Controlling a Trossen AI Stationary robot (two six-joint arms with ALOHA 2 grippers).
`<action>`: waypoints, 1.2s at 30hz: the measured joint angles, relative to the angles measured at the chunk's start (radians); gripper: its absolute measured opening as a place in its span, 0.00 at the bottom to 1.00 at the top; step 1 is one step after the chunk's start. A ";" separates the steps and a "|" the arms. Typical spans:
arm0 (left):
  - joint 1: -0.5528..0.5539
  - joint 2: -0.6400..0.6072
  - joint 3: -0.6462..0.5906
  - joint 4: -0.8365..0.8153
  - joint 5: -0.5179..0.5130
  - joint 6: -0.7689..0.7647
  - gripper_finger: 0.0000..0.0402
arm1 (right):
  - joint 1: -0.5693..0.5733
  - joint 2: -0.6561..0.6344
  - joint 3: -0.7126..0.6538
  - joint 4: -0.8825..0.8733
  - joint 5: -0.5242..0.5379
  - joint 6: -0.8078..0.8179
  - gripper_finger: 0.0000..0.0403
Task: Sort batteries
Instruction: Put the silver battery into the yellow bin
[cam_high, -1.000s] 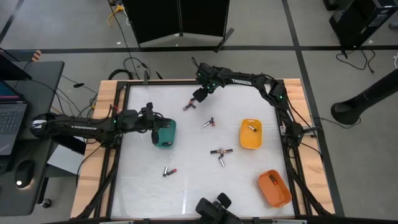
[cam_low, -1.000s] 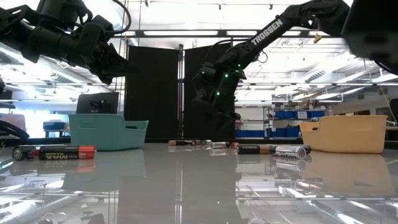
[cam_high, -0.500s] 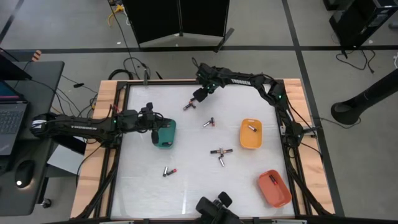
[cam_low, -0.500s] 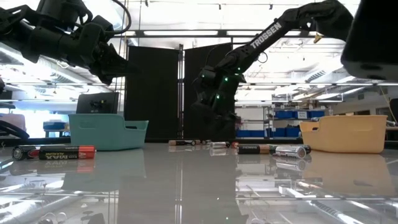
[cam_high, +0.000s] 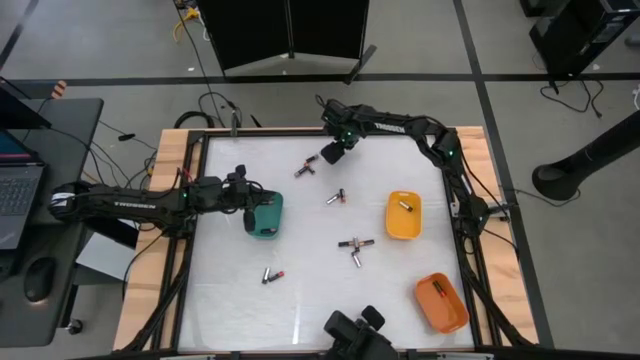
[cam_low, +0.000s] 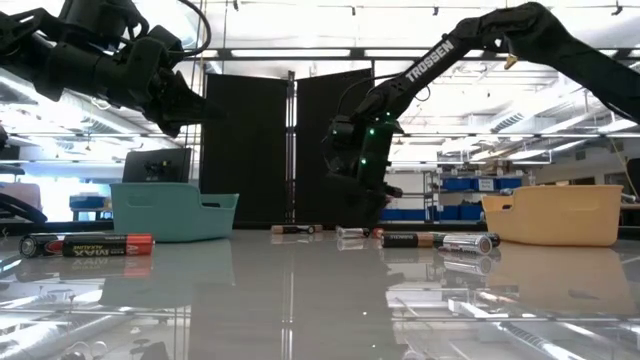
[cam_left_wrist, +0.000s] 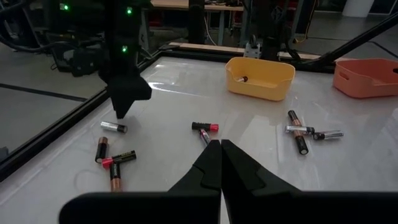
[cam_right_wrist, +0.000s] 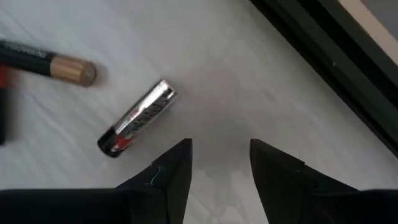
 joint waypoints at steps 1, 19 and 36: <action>0.000 0.000 0.000 -0.001 0.000 0.000 0.02 | 0.000 -0.004 0.000 -0.010 0.000 0.000 0.43; 0.000 0.000 0.000 -0.009 0.000 -0.003 0.02 | 0.013 -0.024 0.000 0.022 -0.053 0.125 0.47; 0.000 0.000 0.000 -0.015 0.000 -0.003 0.02 | 0.011 0.004 -0.009 0.021 0.015 0.088 0.33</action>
